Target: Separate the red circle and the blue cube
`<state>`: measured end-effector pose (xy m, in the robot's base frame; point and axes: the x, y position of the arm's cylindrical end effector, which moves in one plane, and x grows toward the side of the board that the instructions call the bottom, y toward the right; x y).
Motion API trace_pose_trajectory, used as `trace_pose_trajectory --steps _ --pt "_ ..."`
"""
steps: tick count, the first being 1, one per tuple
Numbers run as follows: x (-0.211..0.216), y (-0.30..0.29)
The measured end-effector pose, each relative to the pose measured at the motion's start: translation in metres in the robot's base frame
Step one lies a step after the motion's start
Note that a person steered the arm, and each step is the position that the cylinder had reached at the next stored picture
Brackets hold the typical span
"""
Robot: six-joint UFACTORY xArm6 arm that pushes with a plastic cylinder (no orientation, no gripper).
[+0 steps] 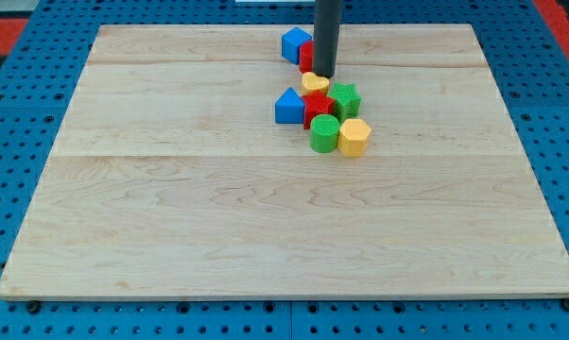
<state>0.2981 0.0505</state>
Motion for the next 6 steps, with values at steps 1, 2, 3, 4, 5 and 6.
trace_pose_trajectory --steps 1,2,3,4,5,6 --pt "0.000 0.011" --pt "-0.008 0.031" --pt "-0.022 0.034" --pt "-0.040 0.018" --pt "-0.056 -0.007" --pt "-0.075 -0.039"
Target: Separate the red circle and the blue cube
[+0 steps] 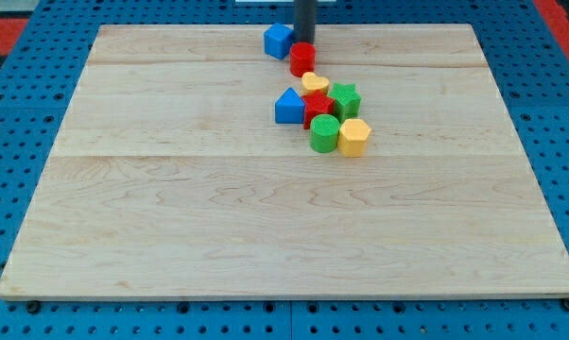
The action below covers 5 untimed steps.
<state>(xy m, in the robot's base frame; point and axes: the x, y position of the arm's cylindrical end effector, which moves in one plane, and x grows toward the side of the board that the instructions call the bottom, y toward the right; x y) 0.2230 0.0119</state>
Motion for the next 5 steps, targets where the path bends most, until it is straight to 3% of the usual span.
trace_pose_trajectory --steps 1,2,5 --pt "-0.010 -0.041" --pt "-0.005 -0.044" --pt "0.057 -0.030"
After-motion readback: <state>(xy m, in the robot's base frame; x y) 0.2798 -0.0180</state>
